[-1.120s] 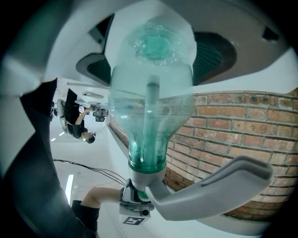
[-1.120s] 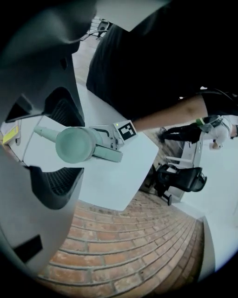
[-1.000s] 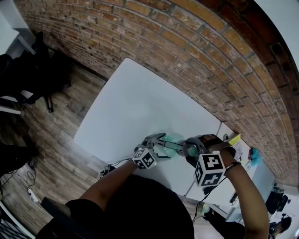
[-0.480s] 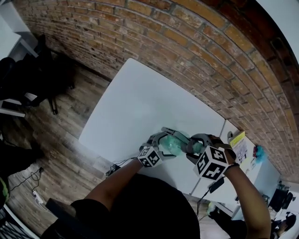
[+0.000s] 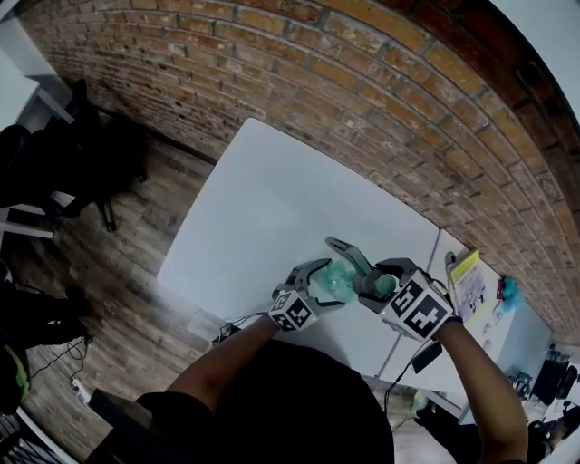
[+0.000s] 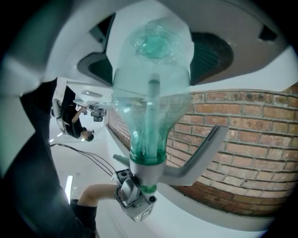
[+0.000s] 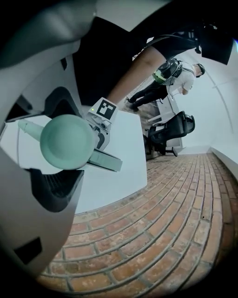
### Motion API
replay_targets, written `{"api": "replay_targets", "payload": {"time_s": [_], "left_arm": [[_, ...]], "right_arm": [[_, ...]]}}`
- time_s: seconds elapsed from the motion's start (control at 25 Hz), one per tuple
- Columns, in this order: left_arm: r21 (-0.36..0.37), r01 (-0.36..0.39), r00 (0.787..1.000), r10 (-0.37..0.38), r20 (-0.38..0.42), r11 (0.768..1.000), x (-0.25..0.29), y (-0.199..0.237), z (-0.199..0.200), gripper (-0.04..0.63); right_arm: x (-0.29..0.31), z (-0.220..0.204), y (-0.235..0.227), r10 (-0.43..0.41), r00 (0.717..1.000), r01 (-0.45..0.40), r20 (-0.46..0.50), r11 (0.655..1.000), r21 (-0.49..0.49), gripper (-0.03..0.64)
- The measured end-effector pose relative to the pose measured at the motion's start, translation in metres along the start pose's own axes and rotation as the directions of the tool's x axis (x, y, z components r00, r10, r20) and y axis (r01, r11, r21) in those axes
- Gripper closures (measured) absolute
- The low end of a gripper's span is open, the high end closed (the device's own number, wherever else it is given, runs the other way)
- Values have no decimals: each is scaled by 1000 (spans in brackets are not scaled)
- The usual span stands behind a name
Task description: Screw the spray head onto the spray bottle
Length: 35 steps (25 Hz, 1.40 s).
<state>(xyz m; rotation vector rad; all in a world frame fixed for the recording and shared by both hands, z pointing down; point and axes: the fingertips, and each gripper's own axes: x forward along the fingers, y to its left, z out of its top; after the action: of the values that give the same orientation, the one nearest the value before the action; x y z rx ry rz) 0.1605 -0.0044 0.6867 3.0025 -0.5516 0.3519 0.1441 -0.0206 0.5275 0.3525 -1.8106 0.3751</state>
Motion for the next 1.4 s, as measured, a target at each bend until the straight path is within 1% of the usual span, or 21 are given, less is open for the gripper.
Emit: {"api": "replay_targets", "payload": {"time_s": [0.16, 0.28, 0.36, 0.48, 0.56, 0.64, 0.72, 0.8, 0.84, 0.88, 0.92, 1.04, 1.16, 1.2, 1.24, 1.32, 1.36, 1.4], "left_arm": [[-24, -15, 997, 17, 72, 1000, -7, -3, 23, 77], [-27, -17, 996, 19, 90, 999, -9, -6, 37, 77], [-12, -20, 996, 21, 92, 1000, -12, -8, 41, 75], [22, -17, 995, 15, 99, 1000, -15, -11, 51, 75], [34, -12, 994, 8, 106, 999, -14, -11, 59, 75], [42, -12, 994, 7, 105, 999, -11, -9, 66, 77], [49, -15, 995, 10, 100, 999, -7, -7, 71, 75], [49, -19, 996, 14, 94, 999, -3, -5, 72, 77], [48, -21, 996, 17, 91, 999, -1, -4, 73, 77], [48, -25, 996, 20, 89, 999, 1, -3, 74, 77], [47, -27, 996, 23, 87, 999, 3, -2, 74, 77], [49, -22, 997, 18, 80, 999, 11, -1, 75, 77], [55, -16, 997, 11, 83, 998, 14, -1, 75, 77], [55, -18, 996, 13, 83, 998, 14, -1, 75, 77], [54, -20, 996, 16, 83, 998, 13, -1, 75, 77], [54, -25, 996, 21, 83, 998, 13, -1, 75, 77], [55, -28, 996, 23, 84, 998, 13, -1, 75, 77], [54, -29, 996, 25, 84, 998, 13, -1, 75, 77]], "right_arm": [[1, 0, -1, -2, 1000, 2, -9, 1000, -2, 345], [1, 0, 0, -2, 1000, 2, -5, 1000, -3, 345], [1, 0, 1, 1, 1000, -1, 0, 1000, -12, 345], [-1, -1, 1, 5, 1000, -5, -13, 998, -55, 345], [-8, 3, 1, -3, 1000, 2, -6, 996, -92, 345], [-19, 11, 1, -20, 1000, 21, 9, 988, -151, 345], [-26, 13, 3, -43, 999, 38, -13, 964, -262, 345], [-28, 7, 5, -82, 994, 47, -71, 916, -399, 345], [-26, 2, 5, -103, 989, 47, -104, 894, -445, 345], [-23, -1, 5, -116, 985, 43, -131, 885, -464, 345], [-19, -3, 5, -116, 982, 37, -147, 889, -456, 345], [-7, -4, 5, -99, 984, 35, -151, 925, -378, 346], [-4, -5, 3, -99, 985, 43, -141, 933, -359, 345], [-4, -5, 2, -92, 987, 44, -130, 943, -329, 345], [-4, -4, 1, -82, 990, 48, -115, 960, -277, 345], [-4, -3, -2, -75, 994, 64, -85, 990, -125, 345], [-5, -3, -3, -78, 994, 76, -72, 997, -33, 345], [-5, -2, -4, -84, 995, 88, -58, 995, 57, 345]]}}
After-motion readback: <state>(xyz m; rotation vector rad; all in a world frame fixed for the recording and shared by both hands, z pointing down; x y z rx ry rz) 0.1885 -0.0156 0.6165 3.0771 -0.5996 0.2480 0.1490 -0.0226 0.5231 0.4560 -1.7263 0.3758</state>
